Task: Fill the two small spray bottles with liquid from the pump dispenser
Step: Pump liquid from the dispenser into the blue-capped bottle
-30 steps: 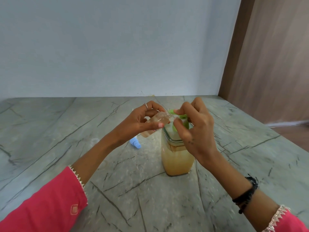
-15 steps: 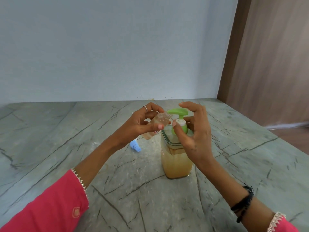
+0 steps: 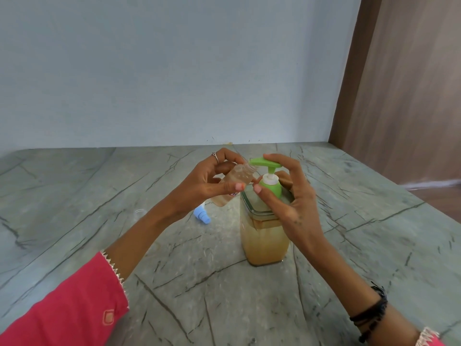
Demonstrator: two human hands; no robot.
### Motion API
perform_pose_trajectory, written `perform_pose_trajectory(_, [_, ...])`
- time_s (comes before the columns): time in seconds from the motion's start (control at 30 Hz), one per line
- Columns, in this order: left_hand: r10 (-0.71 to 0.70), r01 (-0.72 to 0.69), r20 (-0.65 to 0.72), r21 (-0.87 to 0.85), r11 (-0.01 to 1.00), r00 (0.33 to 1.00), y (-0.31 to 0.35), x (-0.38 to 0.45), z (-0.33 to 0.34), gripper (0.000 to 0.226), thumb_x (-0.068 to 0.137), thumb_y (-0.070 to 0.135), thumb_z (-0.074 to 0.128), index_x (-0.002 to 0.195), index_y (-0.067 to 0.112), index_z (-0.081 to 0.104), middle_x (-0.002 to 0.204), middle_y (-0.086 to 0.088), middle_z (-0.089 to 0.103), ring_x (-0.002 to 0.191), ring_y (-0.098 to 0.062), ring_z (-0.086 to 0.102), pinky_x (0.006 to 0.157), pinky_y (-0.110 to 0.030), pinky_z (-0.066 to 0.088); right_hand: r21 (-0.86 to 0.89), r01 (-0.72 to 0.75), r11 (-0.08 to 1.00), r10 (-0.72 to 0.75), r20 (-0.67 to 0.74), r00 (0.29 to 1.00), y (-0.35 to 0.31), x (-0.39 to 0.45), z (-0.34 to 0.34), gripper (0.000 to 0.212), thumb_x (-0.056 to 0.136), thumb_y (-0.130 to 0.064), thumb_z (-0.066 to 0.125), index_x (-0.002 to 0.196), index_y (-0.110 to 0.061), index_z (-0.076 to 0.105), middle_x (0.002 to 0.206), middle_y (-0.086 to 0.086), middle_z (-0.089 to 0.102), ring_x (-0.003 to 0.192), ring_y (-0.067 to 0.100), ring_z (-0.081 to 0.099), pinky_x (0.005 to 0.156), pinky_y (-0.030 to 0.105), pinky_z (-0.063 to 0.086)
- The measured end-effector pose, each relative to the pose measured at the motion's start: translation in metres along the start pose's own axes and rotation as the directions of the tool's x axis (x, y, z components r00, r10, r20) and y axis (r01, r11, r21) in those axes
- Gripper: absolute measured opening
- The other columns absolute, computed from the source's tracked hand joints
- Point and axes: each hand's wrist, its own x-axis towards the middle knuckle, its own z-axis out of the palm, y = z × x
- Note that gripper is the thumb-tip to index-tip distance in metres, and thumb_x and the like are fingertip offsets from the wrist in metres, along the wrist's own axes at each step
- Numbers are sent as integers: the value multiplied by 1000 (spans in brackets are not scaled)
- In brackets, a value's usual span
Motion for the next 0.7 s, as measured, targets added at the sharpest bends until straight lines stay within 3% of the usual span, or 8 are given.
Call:
perform_pose_trajectory(0.13, [-21,21,-3,-5,1000,1000,-3,0,-1,39,64,27,74,96,24,52,94,13,70,87,-6,65,69,-17,51,21,-1,1000,2,-20,1000,0,1,1,38,84,-10,69,112,-31,53,94,-5,70,89,10,70,72,25,57])
perform_pose_trajectory(0.3, [-23,23,-14,18,1000,1000,-4,1,0,41,61,36,70,96,26,51,92,18,69,87,-3,65,72,-18,52,32,-10,999,11,-38,999,0,2,2,37,84,-5,69,107,-30,54,94,2,72,85,14,71,70,32,58])
perform_pose_trajectory(0.43, [-23,24,-21,31,999,1000,-4,0,1,41,61,37,70,96,25,52,90,19,69,85,-2,65,74,-20,52,14,-26,1000,26,-46,999,0,3,2,32,85,-9,69,100,-33,55,95,-11,73,87,13,71,74,36,59])
perform_pose_trajectory(0.53, [-29,30,-21,48,998,999,-5,0,0,41,61,35,72,96,26,52,90,21,68,86,-1,64,74,-20,51,-18,-41,999,40,-42,998,-1,5,1,29,85,-8,69,93,-31,54,89,-23,69,80,10,70,67,34,59])
perform_pose_trajectory(0.7, [-44,45,-22,55,997,999,-4,0,0,39,65,26,75,96,25,52,91,20,69,88,-1,65,76,-20,51,-61,-37,997,35,-33,999,-2,5,1,30,86,-9,68,95,-32,51,89,-23,69,77,13,70,62,34,59])
